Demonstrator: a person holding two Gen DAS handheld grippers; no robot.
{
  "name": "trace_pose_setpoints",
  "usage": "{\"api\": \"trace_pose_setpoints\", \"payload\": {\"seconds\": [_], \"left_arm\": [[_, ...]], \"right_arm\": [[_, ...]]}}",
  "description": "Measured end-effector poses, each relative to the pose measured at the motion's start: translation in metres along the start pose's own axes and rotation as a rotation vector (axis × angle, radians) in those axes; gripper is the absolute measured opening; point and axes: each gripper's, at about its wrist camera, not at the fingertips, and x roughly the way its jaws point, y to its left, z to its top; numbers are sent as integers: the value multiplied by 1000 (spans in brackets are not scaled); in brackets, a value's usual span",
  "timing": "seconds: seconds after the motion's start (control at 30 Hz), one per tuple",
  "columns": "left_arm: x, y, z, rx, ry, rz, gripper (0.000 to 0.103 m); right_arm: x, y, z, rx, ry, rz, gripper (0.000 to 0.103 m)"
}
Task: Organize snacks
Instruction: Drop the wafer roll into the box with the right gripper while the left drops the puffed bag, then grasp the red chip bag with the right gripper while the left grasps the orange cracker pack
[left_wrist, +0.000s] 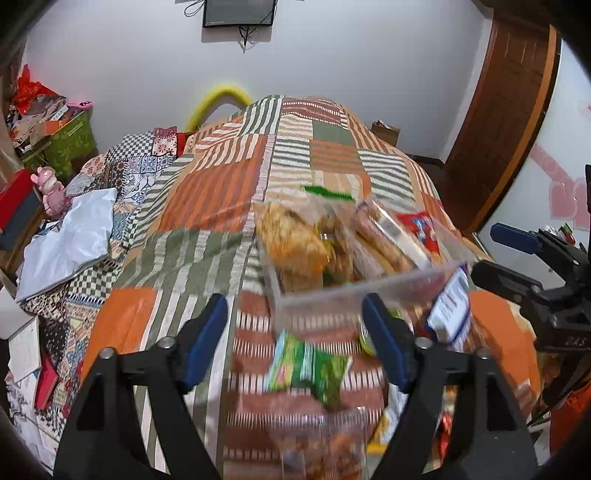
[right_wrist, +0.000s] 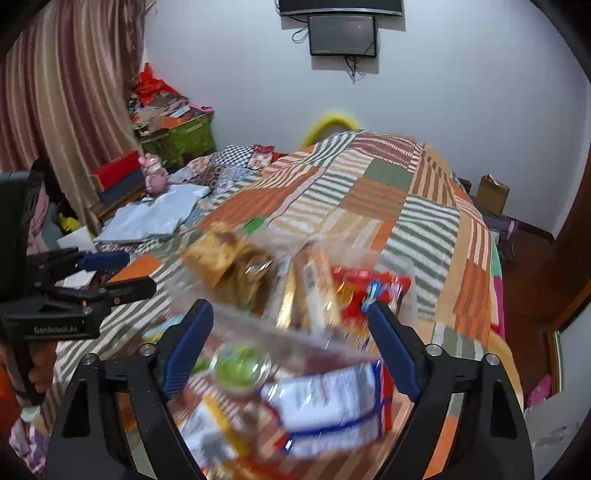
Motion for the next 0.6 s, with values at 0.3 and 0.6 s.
{"api": "trace_pose_setpoints", "payload": {"seconds": [0.3, 0.6], "left_arm": [[-13, -6, -59, 18, 82, 1, 84], [2, -12, -110, 16, 188, -13, 84]], "right_arm": [[-5, 20, -64, 36, 87, 3, 86], [15, 15, -110, 110, 198, 9, 87]]}}
